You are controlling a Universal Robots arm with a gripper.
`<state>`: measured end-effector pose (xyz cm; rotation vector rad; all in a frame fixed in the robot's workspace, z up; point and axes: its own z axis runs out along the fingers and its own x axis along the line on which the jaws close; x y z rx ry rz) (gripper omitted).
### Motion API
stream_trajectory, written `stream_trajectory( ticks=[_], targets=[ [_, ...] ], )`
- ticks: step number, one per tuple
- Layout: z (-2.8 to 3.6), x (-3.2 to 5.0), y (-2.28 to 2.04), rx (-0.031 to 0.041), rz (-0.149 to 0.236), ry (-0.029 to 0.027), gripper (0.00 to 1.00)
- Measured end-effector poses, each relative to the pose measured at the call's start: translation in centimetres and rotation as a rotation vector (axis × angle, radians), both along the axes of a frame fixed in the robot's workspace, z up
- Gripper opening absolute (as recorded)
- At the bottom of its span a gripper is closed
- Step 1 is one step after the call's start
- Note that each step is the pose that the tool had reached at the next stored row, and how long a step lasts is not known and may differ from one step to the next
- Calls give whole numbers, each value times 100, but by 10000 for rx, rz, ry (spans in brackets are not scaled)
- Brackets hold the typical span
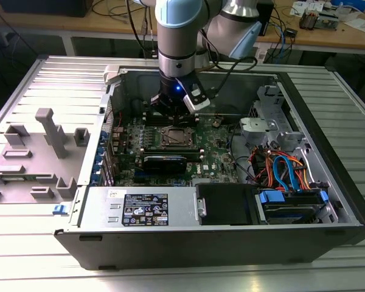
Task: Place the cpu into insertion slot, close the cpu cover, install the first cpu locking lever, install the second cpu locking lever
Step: 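Install the first cpu locking lever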
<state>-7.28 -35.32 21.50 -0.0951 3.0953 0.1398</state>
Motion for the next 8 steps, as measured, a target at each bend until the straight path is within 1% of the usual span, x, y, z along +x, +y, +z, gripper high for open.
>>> stream_trajectory(
  ticks=[1, 8],
  targets=[
    [4, -35, 0, 6, 3, -8, 11],
    [4, -41, 2, 8, 51, -22, 11]
  ],
)
